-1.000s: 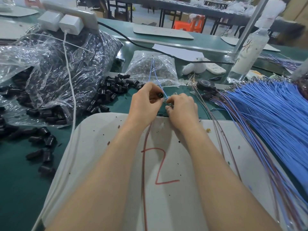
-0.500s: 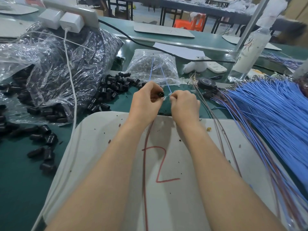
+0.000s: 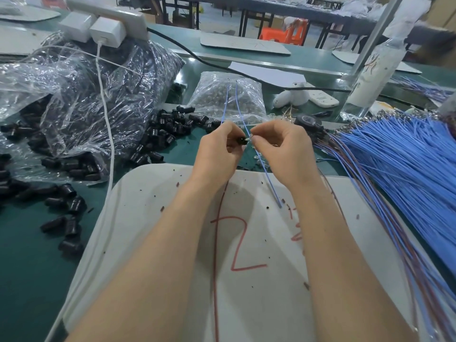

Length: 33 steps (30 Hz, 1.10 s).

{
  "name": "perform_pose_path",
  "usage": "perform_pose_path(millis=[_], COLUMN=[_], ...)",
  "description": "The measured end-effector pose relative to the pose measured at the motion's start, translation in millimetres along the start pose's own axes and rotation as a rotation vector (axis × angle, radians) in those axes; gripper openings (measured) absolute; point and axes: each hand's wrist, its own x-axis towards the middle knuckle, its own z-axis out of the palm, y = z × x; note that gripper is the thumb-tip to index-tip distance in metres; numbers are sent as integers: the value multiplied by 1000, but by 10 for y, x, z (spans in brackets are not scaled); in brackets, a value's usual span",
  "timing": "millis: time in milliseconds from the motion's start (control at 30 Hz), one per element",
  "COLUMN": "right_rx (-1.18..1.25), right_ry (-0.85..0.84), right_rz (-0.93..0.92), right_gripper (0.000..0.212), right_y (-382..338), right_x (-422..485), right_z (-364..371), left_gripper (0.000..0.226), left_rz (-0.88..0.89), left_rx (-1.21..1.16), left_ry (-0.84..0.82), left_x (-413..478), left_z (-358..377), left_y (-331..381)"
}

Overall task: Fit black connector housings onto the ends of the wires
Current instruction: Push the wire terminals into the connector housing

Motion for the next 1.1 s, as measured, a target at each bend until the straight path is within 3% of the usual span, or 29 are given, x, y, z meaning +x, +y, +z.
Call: perform_pose_path(millis=[333,600,767,1100], right_rx=[-194,-38,67,204], right_ry=[83,50,-1,32], right_rz=[-94,51,99,159], right_gripper=[3,9,18,17], right_y=[31,139,170,173], right_x=[-3,56,59,32], right_z=[25,-115,-153,-79], left_gripper=[12,13,13,15], left_rz=[90,184,230,167], left_rx=[148,312,281,283], left_ry=[-32,-71,-113,-116], left_x=[-15,-22,-30,-38], left_z=[-25,-73,-60,-3], left_y=[32,78,112,111])
